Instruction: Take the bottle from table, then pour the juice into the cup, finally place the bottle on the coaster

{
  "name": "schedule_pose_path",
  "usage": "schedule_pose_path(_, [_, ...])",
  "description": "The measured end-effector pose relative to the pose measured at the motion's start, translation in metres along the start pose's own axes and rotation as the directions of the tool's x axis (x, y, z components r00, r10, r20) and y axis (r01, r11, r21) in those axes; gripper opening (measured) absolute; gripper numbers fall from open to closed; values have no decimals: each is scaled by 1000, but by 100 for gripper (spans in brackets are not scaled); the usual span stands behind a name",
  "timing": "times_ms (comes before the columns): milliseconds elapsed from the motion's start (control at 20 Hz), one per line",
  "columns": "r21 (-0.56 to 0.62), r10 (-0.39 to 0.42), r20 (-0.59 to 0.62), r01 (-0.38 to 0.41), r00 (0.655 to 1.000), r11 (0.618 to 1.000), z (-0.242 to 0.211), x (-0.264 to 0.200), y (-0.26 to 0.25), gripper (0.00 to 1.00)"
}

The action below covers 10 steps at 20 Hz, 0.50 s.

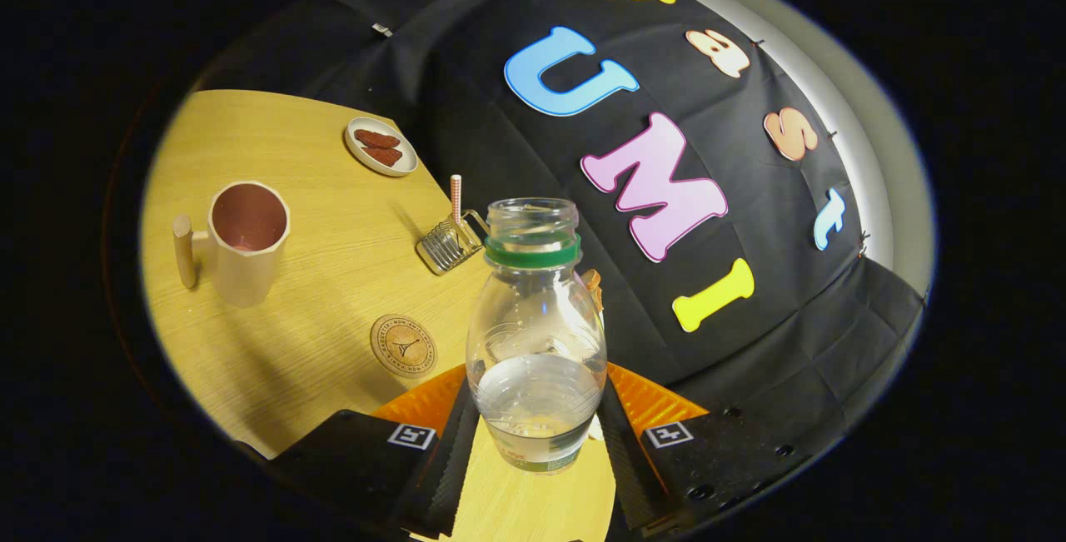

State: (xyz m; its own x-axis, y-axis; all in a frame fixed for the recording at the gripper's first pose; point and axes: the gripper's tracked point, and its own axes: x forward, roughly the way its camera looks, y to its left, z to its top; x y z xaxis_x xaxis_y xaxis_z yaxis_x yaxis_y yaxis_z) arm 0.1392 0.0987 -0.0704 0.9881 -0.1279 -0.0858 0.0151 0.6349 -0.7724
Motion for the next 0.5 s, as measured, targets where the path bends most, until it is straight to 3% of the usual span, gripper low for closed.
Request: schedule_pose_path(500, [-197, 49, 86, -31, 995, 980, 42, 18, 42, 75])
